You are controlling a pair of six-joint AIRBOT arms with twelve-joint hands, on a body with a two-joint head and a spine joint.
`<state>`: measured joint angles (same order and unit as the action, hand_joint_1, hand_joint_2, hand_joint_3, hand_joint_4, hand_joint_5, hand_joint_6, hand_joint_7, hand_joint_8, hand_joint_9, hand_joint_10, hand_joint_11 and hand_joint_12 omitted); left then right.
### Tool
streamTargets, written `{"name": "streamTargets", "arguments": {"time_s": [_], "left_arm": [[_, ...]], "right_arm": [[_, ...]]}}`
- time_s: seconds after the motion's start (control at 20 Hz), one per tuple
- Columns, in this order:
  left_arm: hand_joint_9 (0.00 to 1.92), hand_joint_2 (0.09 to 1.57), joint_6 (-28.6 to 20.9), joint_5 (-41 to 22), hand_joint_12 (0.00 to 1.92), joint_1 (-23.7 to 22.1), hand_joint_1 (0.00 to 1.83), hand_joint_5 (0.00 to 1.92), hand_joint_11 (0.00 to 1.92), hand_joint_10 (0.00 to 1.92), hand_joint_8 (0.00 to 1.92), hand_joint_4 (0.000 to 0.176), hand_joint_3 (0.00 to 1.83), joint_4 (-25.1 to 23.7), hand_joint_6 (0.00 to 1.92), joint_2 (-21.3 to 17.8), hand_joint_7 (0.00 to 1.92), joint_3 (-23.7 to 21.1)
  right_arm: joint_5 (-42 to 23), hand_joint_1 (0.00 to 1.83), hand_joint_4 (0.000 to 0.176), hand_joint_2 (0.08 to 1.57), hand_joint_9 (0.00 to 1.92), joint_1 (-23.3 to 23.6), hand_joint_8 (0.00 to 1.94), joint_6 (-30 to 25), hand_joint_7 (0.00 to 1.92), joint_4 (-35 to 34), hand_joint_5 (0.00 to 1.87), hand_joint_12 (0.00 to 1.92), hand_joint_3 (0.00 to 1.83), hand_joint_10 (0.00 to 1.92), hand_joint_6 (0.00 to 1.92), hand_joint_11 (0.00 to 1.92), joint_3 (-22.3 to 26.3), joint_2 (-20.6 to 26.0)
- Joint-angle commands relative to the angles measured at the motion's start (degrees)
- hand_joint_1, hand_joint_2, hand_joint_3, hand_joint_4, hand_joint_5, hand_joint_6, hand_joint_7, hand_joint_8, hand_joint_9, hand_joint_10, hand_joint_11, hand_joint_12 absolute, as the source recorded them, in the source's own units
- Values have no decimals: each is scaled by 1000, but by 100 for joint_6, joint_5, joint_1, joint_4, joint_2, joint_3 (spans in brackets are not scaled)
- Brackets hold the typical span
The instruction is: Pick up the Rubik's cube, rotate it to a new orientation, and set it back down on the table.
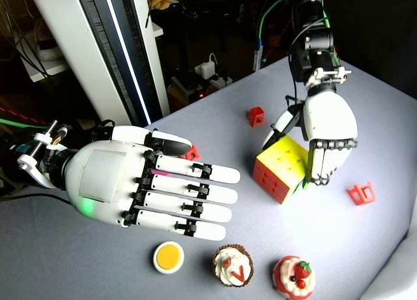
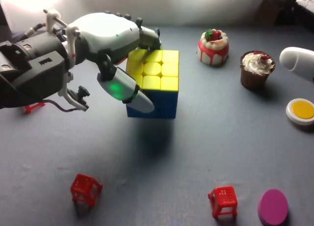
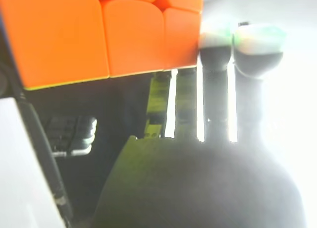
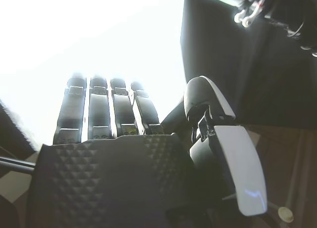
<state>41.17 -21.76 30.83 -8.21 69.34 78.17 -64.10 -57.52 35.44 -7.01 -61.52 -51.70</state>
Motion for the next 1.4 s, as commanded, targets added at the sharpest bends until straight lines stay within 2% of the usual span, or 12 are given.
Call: {"name": "streamTargets", "arguments": {"time_s": [0.0,0.05,0.2,0.35,0.4,0.45,0.65,0.75,0.85,1.1,1.3,1.35], "left_arm": [[1050,863,-101,-1057,1921,-113,1108,765,1160,1921,1921,0,810,64,1681,-52,970,-43],[1141,967,-163,-1212,1921,-127,1317,948,1223,1921,1921,0,326,-5,1911,-97,1092,-95],[1180,1037,-312,-1607,1921,-150,1365,1091,1228,1921,1921,0,213,-165,1921,-202,1151,-223],[1118,943,-370,-1956,1921,-153,1333,1025,1180,1921,1921,0,455,-259,1921,-319,1076,-358],[1103,747,-375,-2020,1921,-157,1178,857,1165,1921,1913,5,1161,-268,1911,-345,911,-382],[1248,754,-382,-2120,1921,-163,1331,1072,1330,1921,1921,25,840,-282,1921,-377,1175,-417],[1333,693,-441,-2470,1921,-179,1313,1130,1417,1921,1921,26,903,-363,1921,-485,1275,-537],[1268,574,-455,-2581,1921,-194,1199,905,1359,1921,1921,0,1517,-394,1860,-511,1058,-570],[1016,750,-458,-2679,1921,-216,1231,827,1072,1921,1741,0,989,-435,1384,-540,900,-612],[939,744,-474,-2823,1921,-275,1201,778,1001,1921,1705,0,1038,-541,1540,-547,904,-649],[920,816,-486,-2923,1921,-309,1138,694,1071,1921,1881,0,1078,-575,1759,-548,802,-669],[709,1070,-487,-2937,1921,-316,1136,524,865,1921,1899,0,621,-586,1622,-548,687,-673]], "right_arm": [[-740,0,0,1499,58,27,6,-34,24,-29,0,637,13,94,0,0,-57,-51],[-741,0,0,1489,34,30,2,-34,31,-10,0,624,0,146,0,0,-109,-102],[-755,60,0,1393,39,66,2,-34,35,58,31,601,0,186,11,0,-276,-263],[-753,8,0,1367,53,145,9,-34,74,142,32,807,0,231,7,0,-492,-473],[-752,1,0,1369,66,168,11,-34,102,149,57,960,0,269,13,0,-532,-519],[-752,0,0,1352,30,189,9,-34,140,152,89,875,0,367,22,0,-585,-568],[-754,0,0,1345,3,329,6,-34,91,227,82,537,0,364,13,0,-906,-875],[-754,0,0,1335,5,400,13,-34,30,243,54,158,0,308,7,0,-1030,-1015],[-755,0,0,1320,60,467,13,-34,60,248,96,39,0,327,24,0,-1156,-1149],[-778,0,0,1350,0,630,12,-34,107,311,99,425,0,358,104,0,-1373,-1416],[-779,17,0,1333,0,675,0,-34,30,354,79,0,0,0,111,0,-1421,-1523],[-779,18,0,1332,0,683,0,-34,5,373,72,0,0,0,108,0,-1431,-1546]]}}
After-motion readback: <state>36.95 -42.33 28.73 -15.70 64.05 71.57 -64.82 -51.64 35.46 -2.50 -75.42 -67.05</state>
